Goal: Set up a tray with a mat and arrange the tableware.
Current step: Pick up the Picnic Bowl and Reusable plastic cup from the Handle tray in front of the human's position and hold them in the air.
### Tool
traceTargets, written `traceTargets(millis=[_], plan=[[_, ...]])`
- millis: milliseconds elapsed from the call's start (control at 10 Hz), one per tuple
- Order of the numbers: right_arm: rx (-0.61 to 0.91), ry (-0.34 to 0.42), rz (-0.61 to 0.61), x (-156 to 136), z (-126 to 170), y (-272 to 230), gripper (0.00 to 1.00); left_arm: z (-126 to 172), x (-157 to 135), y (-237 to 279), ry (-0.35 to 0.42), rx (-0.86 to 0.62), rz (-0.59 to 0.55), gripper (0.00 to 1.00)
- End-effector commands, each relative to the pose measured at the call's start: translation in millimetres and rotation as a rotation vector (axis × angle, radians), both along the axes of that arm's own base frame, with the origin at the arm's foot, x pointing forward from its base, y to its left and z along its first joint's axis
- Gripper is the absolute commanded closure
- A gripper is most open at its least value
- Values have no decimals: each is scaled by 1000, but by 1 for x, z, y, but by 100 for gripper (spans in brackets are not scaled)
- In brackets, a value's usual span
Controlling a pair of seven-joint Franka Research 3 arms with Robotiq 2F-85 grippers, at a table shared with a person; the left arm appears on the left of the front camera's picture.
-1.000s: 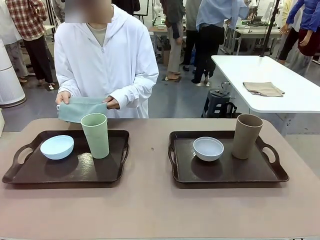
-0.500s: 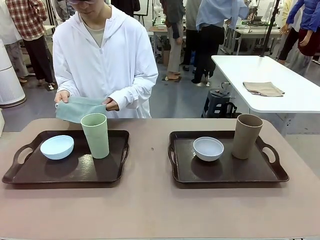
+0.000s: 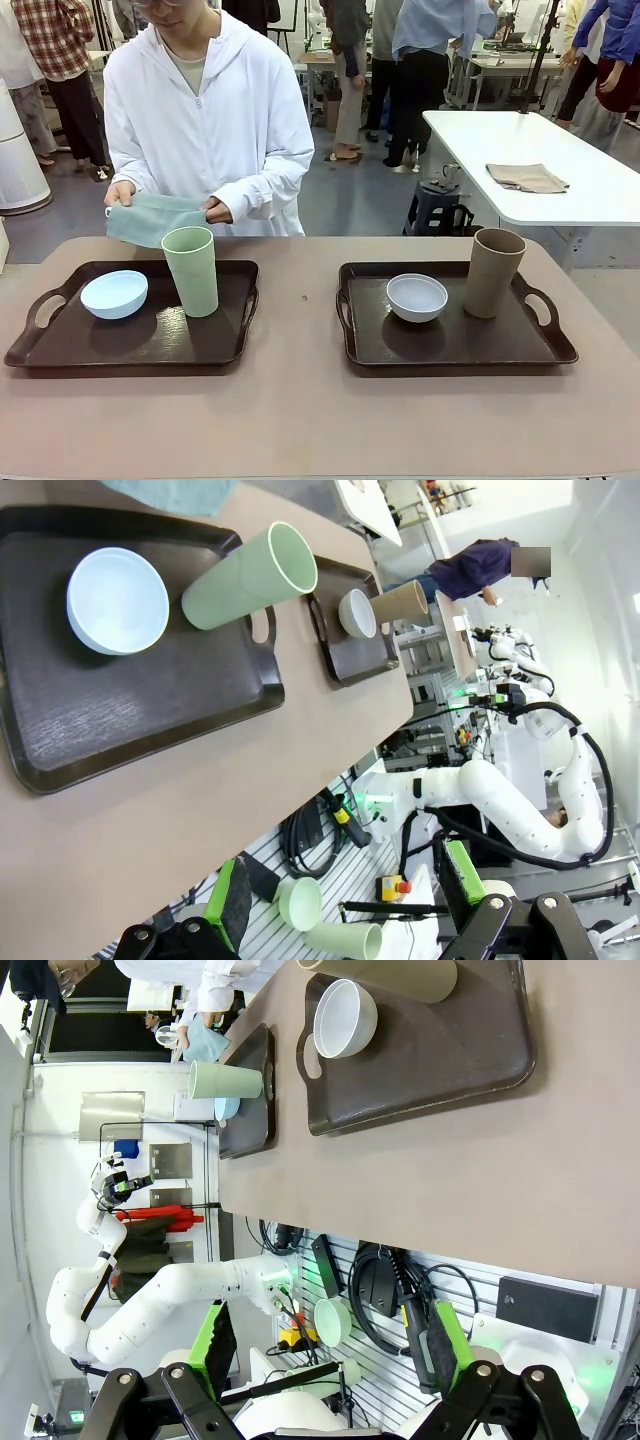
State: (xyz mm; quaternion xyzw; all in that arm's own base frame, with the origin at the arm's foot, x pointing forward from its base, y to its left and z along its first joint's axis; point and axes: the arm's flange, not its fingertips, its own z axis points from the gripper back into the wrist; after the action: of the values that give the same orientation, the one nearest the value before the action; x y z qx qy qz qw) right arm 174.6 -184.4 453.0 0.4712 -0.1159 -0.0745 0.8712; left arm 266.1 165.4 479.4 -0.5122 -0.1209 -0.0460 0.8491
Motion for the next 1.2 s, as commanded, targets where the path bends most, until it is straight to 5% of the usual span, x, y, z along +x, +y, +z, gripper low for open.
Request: traceTargets(millis=[0, 500, 800, 1100], plan=[[20, -18, 5, 0, 1, -1, 0, 0, 0, 2, -14, -17, -3, 0], [0, 0, 0, 0, 0, 0, 0, 0, 0, 0, 0, 0, 0, 0], [-146, -47, 96, 33, 22, 63, 0, 30, 20, -21, -124, 326, -113, 0], [-240, -190, 155, 80, 31, 142, 0, 70, 33, -58, -125, 679, -149, 0]])
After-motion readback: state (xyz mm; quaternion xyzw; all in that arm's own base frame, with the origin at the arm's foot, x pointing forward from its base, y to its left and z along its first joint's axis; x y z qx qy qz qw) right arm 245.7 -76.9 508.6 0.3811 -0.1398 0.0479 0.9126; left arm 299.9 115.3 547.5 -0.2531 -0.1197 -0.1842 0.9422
